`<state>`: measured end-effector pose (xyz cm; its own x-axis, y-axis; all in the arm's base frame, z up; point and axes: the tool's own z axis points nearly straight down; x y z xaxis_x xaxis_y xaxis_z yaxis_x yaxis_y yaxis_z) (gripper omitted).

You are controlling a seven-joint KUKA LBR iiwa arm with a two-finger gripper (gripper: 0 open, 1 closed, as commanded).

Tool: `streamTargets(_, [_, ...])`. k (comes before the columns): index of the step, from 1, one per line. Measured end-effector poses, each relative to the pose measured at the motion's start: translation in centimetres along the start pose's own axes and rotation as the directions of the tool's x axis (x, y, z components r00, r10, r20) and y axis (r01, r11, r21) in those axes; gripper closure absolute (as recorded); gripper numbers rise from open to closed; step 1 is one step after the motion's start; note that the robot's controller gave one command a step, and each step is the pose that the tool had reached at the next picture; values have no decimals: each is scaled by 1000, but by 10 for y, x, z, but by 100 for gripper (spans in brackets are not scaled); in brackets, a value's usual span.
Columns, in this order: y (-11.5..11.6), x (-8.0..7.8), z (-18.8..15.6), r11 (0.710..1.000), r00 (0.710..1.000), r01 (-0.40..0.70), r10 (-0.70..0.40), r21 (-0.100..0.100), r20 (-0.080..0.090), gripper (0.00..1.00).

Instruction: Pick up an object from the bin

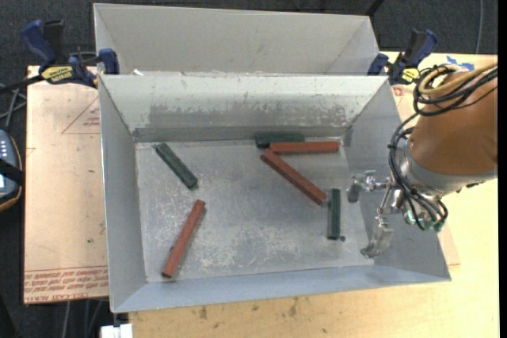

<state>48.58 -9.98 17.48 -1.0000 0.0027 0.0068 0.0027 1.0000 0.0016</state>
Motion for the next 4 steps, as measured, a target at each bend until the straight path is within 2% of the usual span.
streamTargets(1, [0, -2, -3, 1000, 1000, 3, -3, 1, 7, 0])
streamTargets(2, [5, -42, 44, 1000, 999, 27, -27, 4, 18, 0])
streamTargets(3, [13, -48, 87, 980, 979, 201, -201, 1, 6, 0])
streamTargets(4, [33, -66, 101, 855, 855, 518, -518, 7, 11, 100])
